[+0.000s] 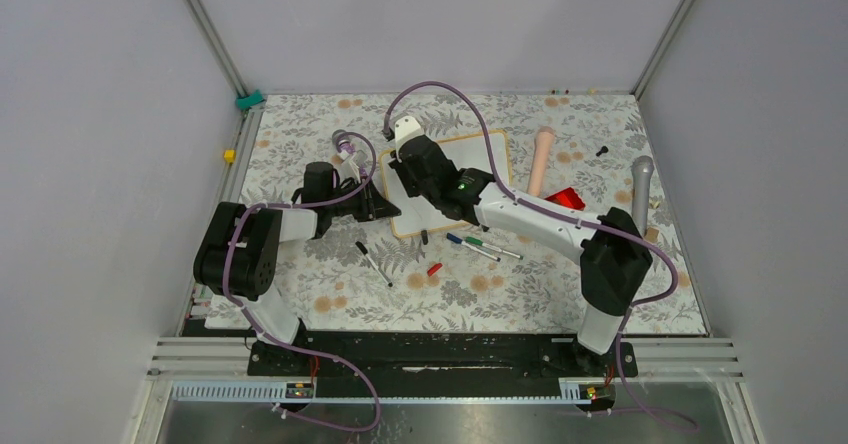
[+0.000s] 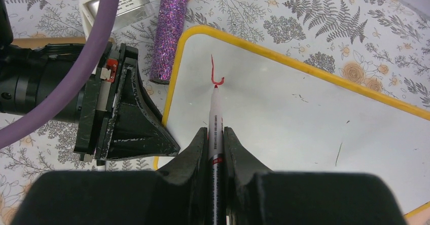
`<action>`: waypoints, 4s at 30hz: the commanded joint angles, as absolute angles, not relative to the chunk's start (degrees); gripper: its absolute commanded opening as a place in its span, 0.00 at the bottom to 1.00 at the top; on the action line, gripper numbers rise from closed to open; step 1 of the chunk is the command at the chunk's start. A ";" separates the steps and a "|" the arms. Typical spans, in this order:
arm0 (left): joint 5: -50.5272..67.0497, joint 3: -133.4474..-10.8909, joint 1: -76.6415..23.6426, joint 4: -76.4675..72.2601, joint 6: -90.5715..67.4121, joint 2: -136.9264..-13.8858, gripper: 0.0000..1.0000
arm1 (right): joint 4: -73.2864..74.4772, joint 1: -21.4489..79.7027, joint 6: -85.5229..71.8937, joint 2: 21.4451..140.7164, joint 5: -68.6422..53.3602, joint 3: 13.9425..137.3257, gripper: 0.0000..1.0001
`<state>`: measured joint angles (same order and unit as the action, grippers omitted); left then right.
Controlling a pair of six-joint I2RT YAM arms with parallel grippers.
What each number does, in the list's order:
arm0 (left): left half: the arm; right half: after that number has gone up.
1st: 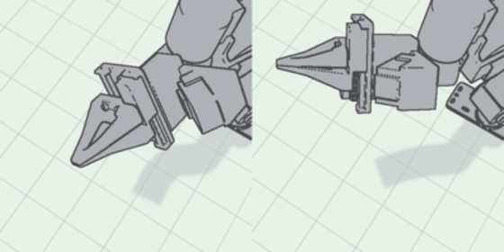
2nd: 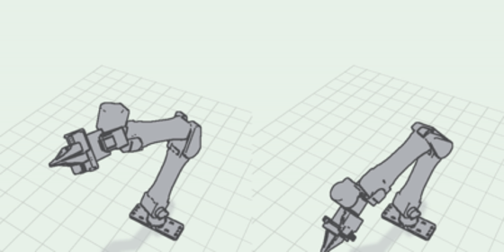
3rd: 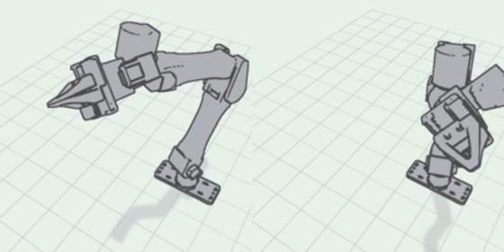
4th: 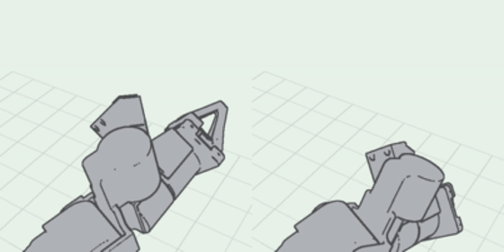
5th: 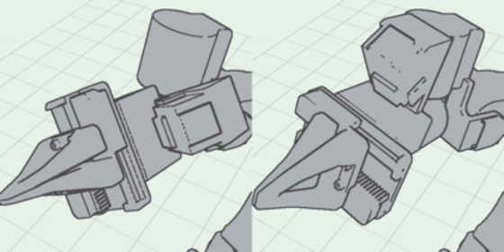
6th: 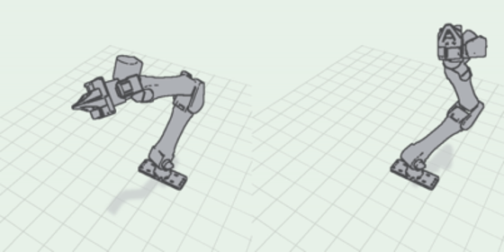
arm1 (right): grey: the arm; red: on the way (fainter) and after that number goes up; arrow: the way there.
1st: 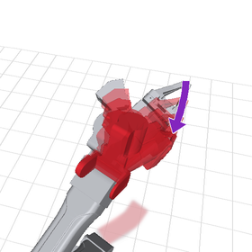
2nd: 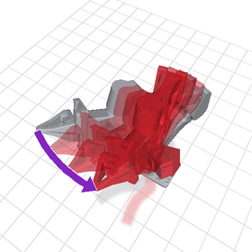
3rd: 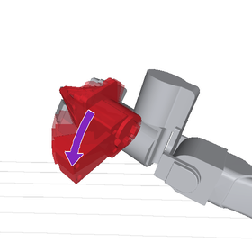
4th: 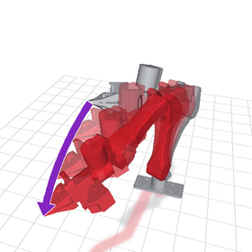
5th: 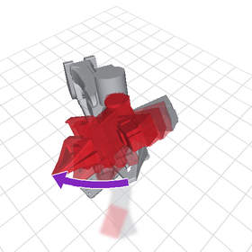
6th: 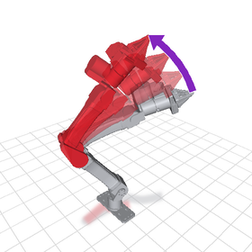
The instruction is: Write a sentence on the whiteboard
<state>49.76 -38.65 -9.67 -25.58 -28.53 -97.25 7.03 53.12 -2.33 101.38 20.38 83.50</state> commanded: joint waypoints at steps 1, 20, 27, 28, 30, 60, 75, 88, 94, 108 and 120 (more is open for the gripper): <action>47.78 -39.84 -9.12 -26.10 -28.73 -98.29 0.00 | 6.20 52.48 -1.49 102.21 21.49 86.38 0.00; 48.13 -39.73 -9.08 -26.65 -29.01 -98.44 0.00 | 6.55 51.51 -1.04 104.02 21.20 88.38 0.00; 48.23 -39.56 -9.13 -26.97 -29.23 -98.45 0.00 | 6.78 50.89 -0.99 104.71 21.05 89.61 0.00; 48.22 -39.55 -9.14 -27.06 -29.26 -98.44 0.00 | 6.85 50.81 -0.94 104.80 20.97 89.77 0.00; 48.31 -39.55 -9.14 -27.15 -29.31 -98.42 0.00 | 6.90 50.72 -0.78 104.97 20.96 90.26 0.00; 48.44 -39.38 -9.10 -27.51 -29.56 -98.38 0.00 | 7.86 50.17 -2.34 101.69 19.51 86.07 0.00; 48.47 -39.29 -9.09 -27.67 -29.66 -98.48 0.00 | 7.85 50.19 -2.24 100.83 20.06 84.82 0.00; 48.74 -39.16 -9.11 -28.38 -30.03 -98.58 0.00 | 8.71 49.40 -0.31 102.98 20.60 89.27 0.00; 48.92 -39.02 -9.06 -28.65 -30.13 -98.53 0.00 | 9.01 48.98 -0.35 103.59 20.48 90.64 0.00; 49.40 -39.11 -9.13 -29.23 -30.70 -98.96 0.00 | 2.90 48.79 -0.35 95.93 15.95 82.62 0.00; 49.41 -38.88 -9.10 -29.58 -30.86 -98.85 0.00 | 2.82 48.78 -1.04 93.69 18.28 78.38 0.00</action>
